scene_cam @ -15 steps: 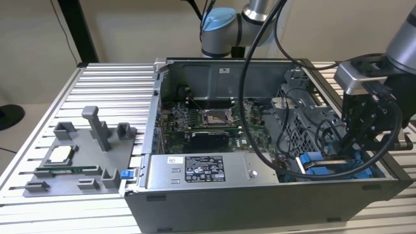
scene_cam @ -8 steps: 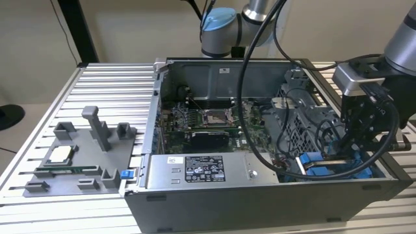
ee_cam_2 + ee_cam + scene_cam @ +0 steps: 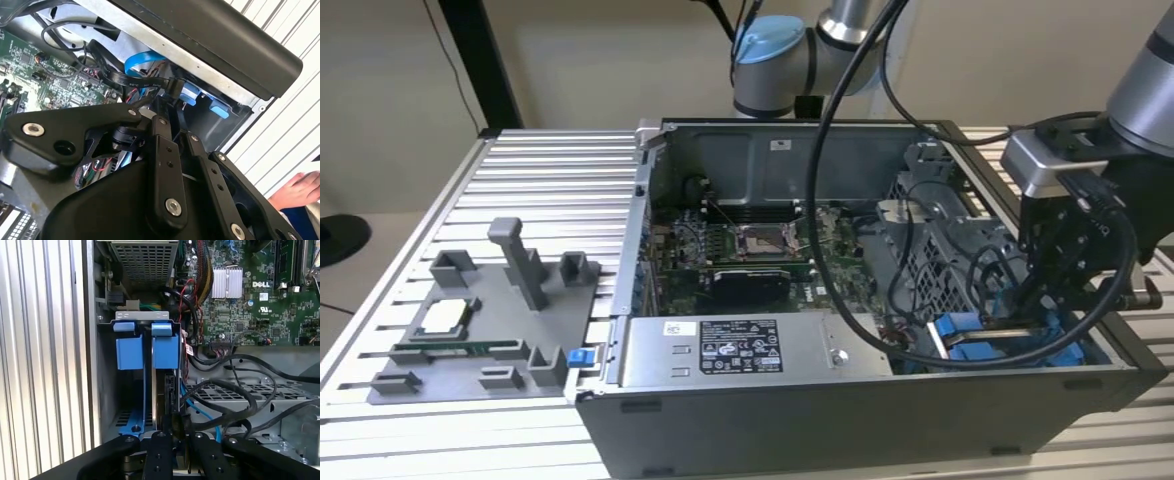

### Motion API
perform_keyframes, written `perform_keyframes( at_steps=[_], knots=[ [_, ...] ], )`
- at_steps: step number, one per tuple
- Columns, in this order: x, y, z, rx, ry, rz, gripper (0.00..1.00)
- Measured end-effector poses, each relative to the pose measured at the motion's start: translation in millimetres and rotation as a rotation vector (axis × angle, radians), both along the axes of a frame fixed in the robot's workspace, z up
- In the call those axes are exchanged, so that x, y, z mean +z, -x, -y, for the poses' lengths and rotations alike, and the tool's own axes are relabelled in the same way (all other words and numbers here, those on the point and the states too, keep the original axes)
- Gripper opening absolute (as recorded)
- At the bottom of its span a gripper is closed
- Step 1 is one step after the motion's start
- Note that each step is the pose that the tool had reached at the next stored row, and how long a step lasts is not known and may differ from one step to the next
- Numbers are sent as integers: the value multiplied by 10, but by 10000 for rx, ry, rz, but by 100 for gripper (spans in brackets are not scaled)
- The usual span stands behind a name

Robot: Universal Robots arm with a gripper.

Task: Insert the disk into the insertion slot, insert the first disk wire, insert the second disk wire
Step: 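Insert the first disk wire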

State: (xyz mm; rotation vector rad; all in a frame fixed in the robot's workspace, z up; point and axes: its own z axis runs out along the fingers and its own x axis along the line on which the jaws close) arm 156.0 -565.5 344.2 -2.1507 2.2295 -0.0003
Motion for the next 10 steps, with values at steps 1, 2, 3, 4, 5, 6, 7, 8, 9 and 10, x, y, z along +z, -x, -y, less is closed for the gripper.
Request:
perform_keyframes(
  at_steps=[1,2,3,4,5,6,7,8,9,10],
  knots=[
    [-1,0,-5,-1,-2,-1,0],
    [-1,0,-11,-1,-2,0,0],
    [-1,0,-14,0,-2,0,0],
    [-1,0,-15,0,-1,1,0],
    [-1,0,-14,0,-1,0,0],
    [-1,0,-15,0,-2,0,0],
    [-2,0,-15,0,-1,0,0],
    [-3,0,-15,1,-1,0,0],
    [-4,0,-15,0,1,0,0],
    [-6,0,-15,0,2,1,0]
  ],
)
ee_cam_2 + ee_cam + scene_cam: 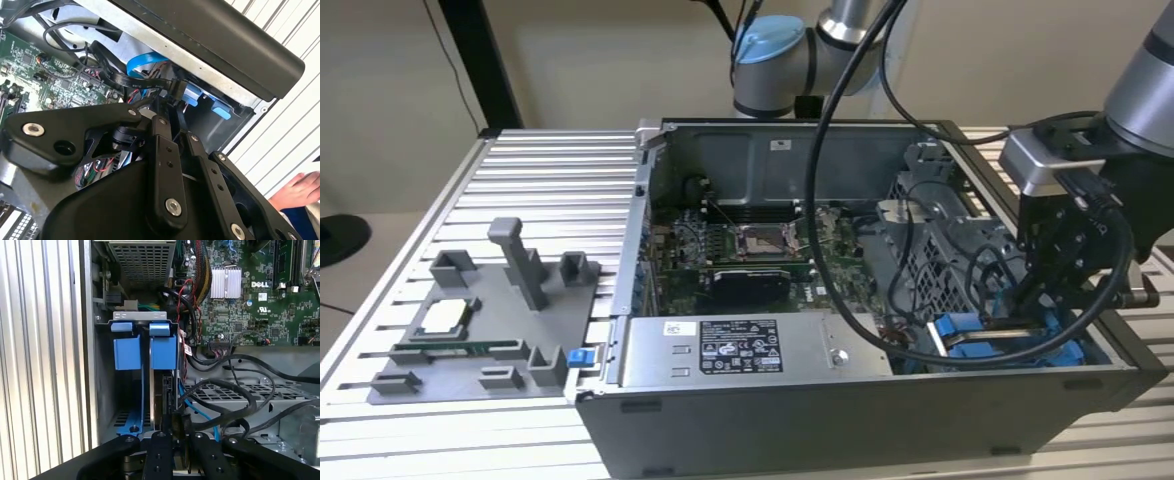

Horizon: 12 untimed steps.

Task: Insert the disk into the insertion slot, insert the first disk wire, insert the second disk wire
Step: 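Insert the first disk wire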

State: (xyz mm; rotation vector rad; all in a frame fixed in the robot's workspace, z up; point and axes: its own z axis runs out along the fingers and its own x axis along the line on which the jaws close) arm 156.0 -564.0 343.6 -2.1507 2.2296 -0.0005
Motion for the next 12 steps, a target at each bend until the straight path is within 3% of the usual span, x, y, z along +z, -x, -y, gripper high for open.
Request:
perform_keyframes(
  at_steps=[12],
  knots=[
    [-7,-2,12,0,-3,-2,0]
  ],
)
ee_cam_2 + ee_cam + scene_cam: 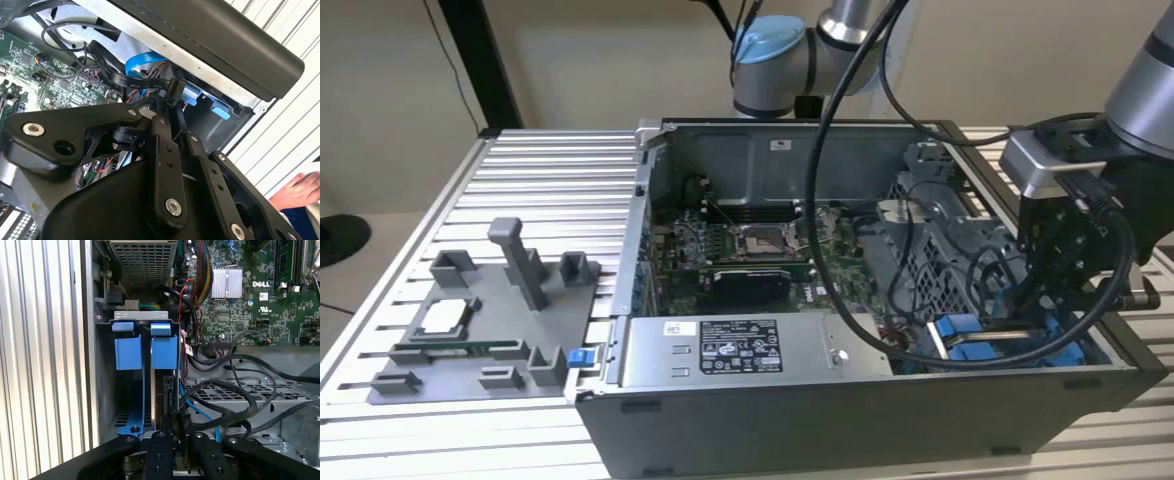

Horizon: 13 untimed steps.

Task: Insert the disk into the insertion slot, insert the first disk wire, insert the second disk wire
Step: 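Insert the first disk wire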

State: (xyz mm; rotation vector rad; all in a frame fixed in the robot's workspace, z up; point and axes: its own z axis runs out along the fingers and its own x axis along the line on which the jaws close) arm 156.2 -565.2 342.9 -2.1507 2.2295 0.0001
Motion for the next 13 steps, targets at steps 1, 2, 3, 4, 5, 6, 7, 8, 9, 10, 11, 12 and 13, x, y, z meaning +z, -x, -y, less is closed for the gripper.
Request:
perform_keyframes(
  at_steps=[1,2,3,4,5,6,7,8,9,10,11,12,13],
  knots=[
    [0,0,1,0,-1,0,0],
    [0,0,4,0,0,0,0],
    [0,0,8,0,-1,-1,0],
    [1,0,14,0,1,-1,0],
    [0,-1,19,0,0,0,0],
    [0,-1,23,-1,0,0,0],
    [1,-2,25,0,1,-1,0],
    [-2,-2,24,0,1,0,0],
    [-9,-2,25,0,-1,-1,0],
    [-16,-2,25,0,2,1,0],
    [-22,-2,25,1,6,2,0],
    [-32,-2,26,1,9,3,0],
    [-43,-2,25,1,6,6,0]
  ],
)
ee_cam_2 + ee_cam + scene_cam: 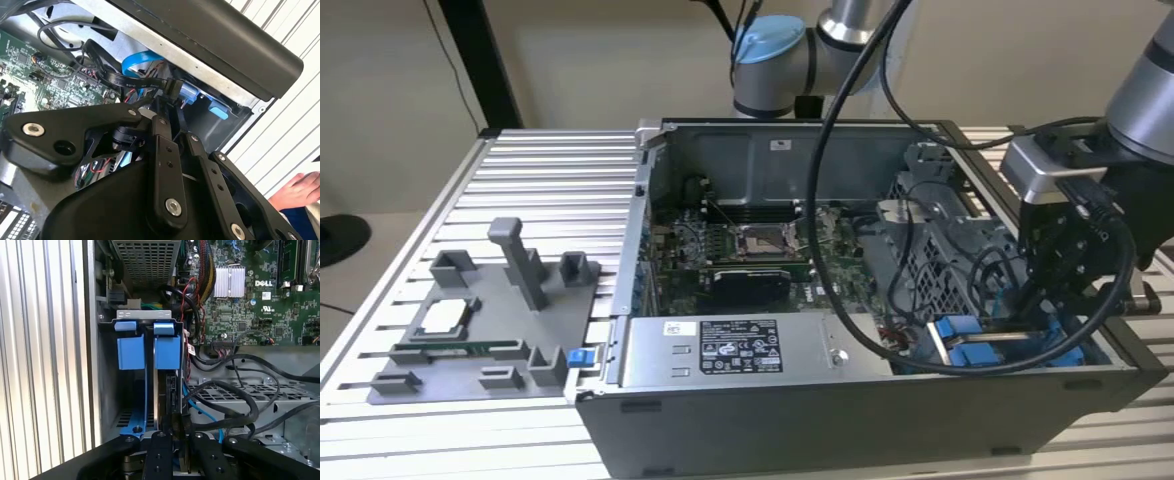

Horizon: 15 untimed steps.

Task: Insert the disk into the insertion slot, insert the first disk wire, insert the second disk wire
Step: 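Insert the first disk wire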

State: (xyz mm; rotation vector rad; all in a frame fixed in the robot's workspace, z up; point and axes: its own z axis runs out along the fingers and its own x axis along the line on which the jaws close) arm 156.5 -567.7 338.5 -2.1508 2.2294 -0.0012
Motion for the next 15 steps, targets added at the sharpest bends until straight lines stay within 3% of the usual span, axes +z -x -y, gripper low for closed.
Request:
perform_keyframes(
  at_steps=[8,13,14,15],
  knots=[
    [-123,1,0,-1,-2,-3,0],
    [-118,1,-3,-1,8,-3,0],
    [-107,1,-2,-1,-8,-4,100],
    [-83,1,-2,-1,-28,-3,100]
  ],
)
